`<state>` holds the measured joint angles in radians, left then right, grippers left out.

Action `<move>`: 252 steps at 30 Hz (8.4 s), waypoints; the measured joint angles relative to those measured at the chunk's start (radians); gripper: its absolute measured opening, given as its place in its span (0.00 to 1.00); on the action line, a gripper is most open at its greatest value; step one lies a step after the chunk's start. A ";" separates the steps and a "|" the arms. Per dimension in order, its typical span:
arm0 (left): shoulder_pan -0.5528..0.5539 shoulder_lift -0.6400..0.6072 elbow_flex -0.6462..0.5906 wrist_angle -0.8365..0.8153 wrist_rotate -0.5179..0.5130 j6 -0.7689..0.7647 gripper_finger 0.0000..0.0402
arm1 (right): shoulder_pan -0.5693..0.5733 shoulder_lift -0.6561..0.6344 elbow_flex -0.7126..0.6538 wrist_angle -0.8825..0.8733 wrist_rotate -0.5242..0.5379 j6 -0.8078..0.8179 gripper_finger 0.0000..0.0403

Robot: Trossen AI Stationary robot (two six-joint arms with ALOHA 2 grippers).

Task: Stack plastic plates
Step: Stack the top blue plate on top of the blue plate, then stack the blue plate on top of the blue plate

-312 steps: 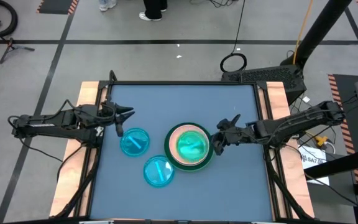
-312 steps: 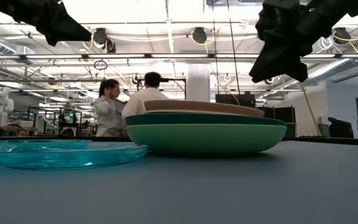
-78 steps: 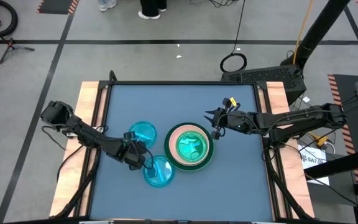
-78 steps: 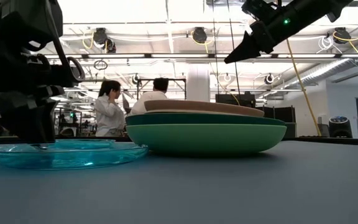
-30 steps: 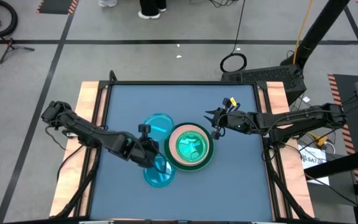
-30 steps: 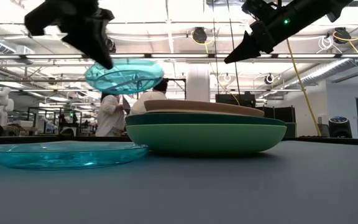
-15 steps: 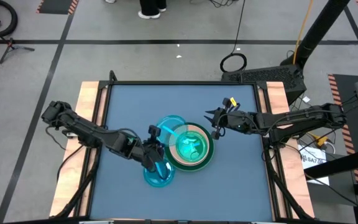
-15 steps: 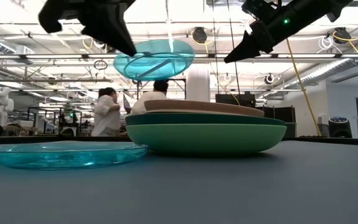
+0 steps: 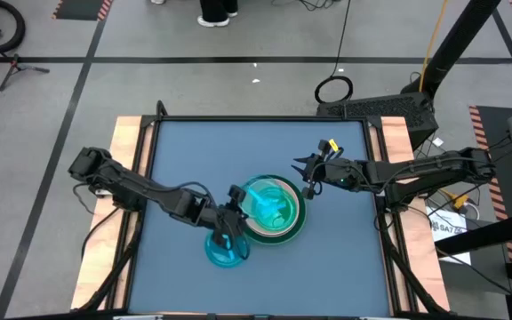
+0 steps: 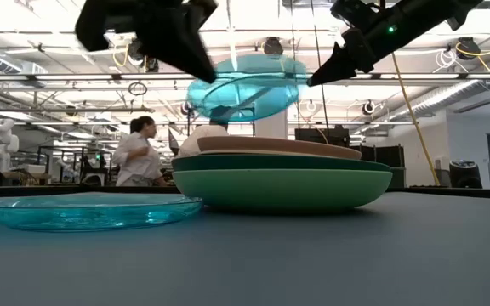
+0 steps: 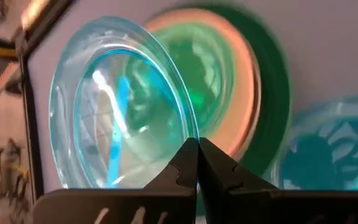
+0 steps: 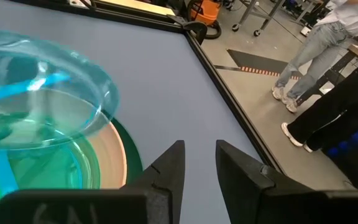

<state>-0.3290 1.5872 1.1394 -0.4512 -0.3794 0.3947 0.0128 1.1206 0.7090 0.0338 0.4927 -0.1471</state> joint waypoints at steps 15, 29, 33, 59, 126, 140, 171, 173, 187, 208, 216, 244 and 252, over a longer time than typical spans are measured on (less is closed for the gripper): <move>0.045 0.082 0.093 -0.024 0.096 0.070 0.14 | 0.000 0.000 0.000 -0.010 0.000 0.000 0.21; 0.045 0.082 0.093 -0.146 0.099 -0.101 0.17 | 0.000 0.000 0.000 -0.025 0.000 -0.004 0.21; 0.045 0.082 0.093 -0.250 0.101 -0.240 0.17 | 0.000 0.000 0.000 -0.026 0.000 -0.004 0.21; -0.018 -0.104 -0.315 0.015 0.147 -0.852 0.17 | 0.000 0.000 0.000 -0.036 0.000 0.004 0.21; -0.132 -0.103 -0.471 0.184 -0.037 -1.316 0.41 | 0.000 0.000 0.000 -0.058 0.000 0.005 0.21; -0.149 -0.103 -0.612 0.378 -0.038 -1.347 0.41 | 0.000 0.000 0.000 -0.061 0.000 0.005 0.21; -0.176 -0.083 -0.614 0.377 -0.011 -1.373 0.33 | 0.000 0.000 0.000 -0.061 0.003 0.005 0.21; -0.176 -0.082 -0.614 0.378 -0.010 -1.372 0.29 | 0.000 0.000 0.000 -0.061 0.003 0.005 0.21; -0.174 -0.081 -0.614 0.377 -0.010 -1.335 0.13 | 0.000 0.000 0.000 -0.061 0.003 0.005 0.21; -0.168 -0.229 -0.518 0.099 -0.039 -1.241 0.02 | 0.000 0.000 0.000 -0.061 0.004 0.004 0.21; -0.171 -0.229 -0.479 0.063 -0.042 -1.198 0.01 | 0.000 0.000 0.000 -0.061 0.003 0.005 0.21; -0.176 -0.127 -0.508 0.149 -0.086 -1.312 0.37 | 0.000 0.000 0.000 -0.061 0.003 0.004 0.21; -0.176 -0.121 -0.508 0.140 -0.104 -1.314 0.37 | 0.000 0.000 0.000 -0.061 0.003 0.004 0.21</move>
<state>-0.5045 1.4666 0.6312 -0.3112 -0.4839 -0.9192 0.0124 1.1202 0.7090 -0.0274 0.4961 -0.1426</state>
